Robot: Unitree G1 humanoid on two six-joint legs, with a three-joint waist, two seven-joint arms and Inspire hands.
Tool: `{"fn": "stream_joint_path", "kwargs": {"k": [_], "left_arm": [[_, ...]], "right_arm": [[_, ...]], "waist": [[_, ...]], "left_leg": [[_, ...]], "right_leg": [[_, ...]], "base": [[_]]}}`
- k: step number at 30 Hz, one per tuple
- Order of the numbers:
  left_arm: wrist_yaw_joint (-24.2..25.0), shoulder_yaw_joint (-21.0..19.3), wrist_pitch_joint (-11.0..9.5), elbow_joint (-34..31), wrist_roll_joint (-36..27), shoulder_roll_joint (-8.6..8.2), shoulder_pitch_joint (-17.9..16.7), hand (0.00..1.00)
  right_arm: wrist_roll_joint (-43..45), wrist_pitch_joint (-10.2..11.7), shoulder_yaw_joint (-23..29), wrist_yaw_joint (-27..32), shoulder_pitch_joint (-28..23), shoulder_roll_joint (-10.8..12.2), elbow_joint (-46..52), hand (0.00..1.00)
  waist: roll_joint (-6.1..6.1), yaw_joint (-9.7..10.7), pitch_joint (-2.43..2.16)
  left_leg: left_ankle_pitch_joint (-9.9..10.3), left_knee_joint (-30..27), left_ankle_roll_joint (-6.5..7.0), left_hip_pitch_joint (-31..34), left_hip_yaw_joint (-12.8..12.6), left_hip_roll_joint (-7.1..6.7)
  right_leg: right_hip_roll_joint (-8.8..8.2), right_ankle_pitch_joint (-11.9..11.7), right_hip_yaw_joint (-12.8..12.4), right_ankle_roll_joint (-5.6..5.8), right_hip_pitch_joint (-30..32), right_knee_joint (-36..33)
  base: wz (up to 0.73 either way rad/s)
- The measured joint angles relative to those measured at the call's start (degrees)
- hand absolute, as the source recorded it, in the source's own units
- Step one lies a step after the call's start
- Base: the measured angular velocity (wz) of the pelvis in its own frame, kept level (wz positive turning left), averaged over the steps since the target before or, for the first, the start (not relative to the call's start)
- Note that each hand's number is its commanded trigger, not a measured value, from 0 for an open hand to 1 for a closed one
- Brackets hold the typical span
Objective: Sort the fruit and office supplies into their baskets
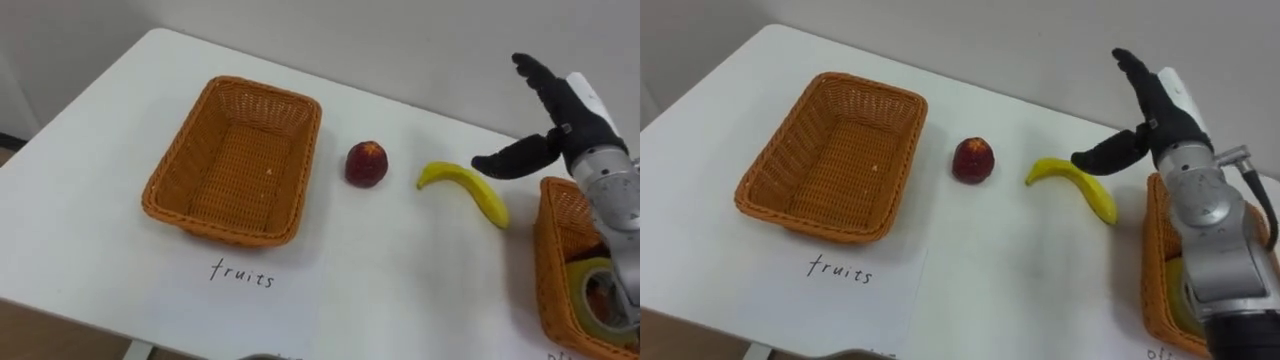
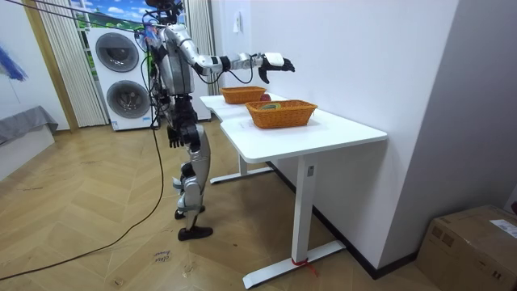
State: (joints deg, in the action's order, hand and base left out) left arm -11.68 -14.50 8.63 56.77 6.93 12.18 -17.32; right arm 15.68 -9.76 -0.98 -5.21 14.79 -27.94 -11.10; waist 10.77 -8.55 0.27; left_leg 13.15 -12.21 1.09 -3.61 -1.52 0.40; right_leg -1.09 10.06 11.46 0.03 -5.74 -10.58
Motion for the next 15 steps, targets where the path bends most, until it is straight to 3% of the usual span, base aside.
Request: {"fn": "stream_joint_path", "kwargs": {"k": [4,11,15], "left_arm": [[0.0,0.06,0.24,0.26,0.07,0.38,0.37,0.0],[0.05,0.73,1.27,0.61,0.03,2.02,0.98,0.0],[0.04,1.71,1.88,0.65,0.03,2.22,1.0,0.0]], "right_arm": [[3.34,-0.76,-2.27,-0.6,0.58,-0.7,-0.01,0.0],[5.13,-2.4,-2.51,-0.93,4.66,-1.85,-4.85,0.0],[5.15,-3.28,-2.6,-1.14,4.65,-1.94,-6.75,0.0]], "waist": [[0.43,-0.16,-0.24],[1.85,-0.61,0.05],[1.94,-0.91,0.04]], "left_leg": [[0.0,-0.04,0.0,0.03,0.04,-0.03],[-0.03,-0.29,-0.05,0.24,1.04,-0.16],[-0.04,-0.53,-0.02,0.25,2.02,-0.39]], "right_leg": [[-0.02,0.0,0.28,0.0,-0.05,-0.02],[-0.12,0.0,1.75,0.0,-0.61,0.02],[-0.35,0.0,3.01,0.01,-1.11,0.01]], "base": [[0.0],[0.07],[0.16]]}}
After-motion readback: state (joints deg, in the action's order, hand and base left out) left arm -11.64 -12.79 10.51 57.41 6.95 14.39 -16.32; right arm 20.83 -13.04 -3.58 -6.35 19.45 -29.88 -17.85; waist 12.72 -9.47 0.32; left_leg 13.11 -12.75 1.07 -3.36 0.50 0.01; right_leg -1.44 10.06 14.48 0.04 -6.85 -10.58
